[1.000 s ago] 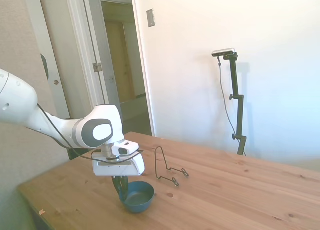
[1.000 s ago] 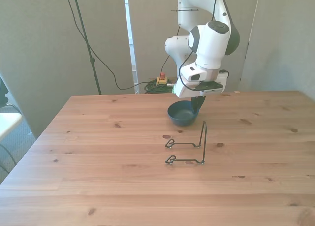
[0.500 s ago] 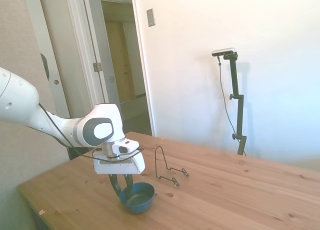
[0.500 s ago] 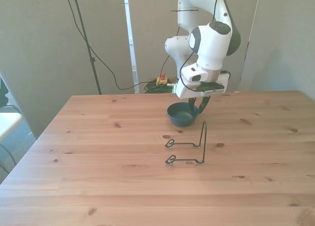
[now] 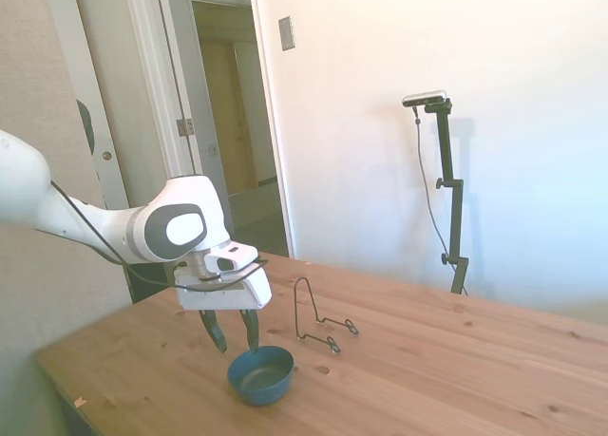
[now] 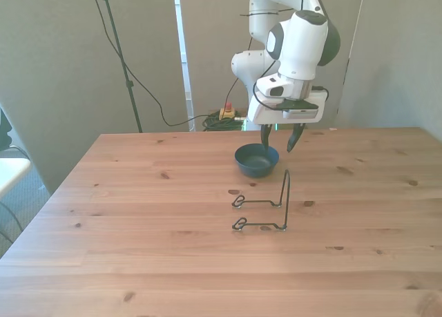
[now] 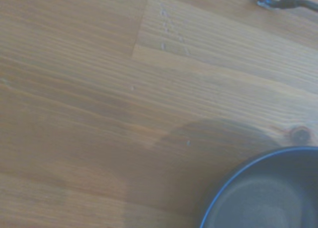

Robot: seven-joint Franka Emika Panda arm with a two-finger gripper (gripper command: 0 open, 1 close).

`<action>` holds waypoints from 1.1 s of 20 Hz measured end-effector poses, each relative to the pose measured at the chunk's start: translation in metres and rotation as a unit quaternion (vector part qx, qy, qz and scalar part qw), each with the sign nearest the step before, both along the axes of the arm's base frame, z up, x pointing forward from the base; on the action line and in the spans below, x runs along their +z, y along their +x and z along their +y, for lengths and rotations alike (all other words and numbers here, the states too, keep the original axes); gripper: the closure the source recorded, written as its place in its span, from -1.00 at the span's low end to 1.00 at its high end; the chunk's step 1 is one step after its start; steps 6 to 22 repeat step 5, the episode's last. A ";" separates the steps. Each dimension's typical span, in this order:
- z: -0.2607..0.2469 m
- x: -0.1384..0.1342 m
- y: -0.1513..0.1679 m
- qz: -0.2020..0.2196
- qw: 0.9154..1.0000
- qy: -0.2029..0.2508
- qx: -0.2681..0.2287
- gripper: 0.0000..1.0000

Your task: Unload the bowl

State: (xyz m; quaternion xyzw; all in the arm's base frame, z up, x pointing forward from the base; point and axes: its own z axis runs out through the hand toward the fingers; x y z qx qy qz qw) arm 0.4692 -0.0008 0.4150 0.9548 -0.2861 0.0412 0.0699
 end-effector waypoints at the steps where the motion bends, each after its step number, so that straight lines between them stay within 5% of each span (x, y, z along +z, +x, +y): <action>1: -0.001 0.007 -0.002 -0.005 1.000 0.000 -0.004 -1.00; 5: -0.011 0.044 -0.014 -0.035 0.999 0.010 -0.022 -1.00; 22: -0.011 0.044 -0.014 -0.035 0.999 0.010 -0.022 -1.00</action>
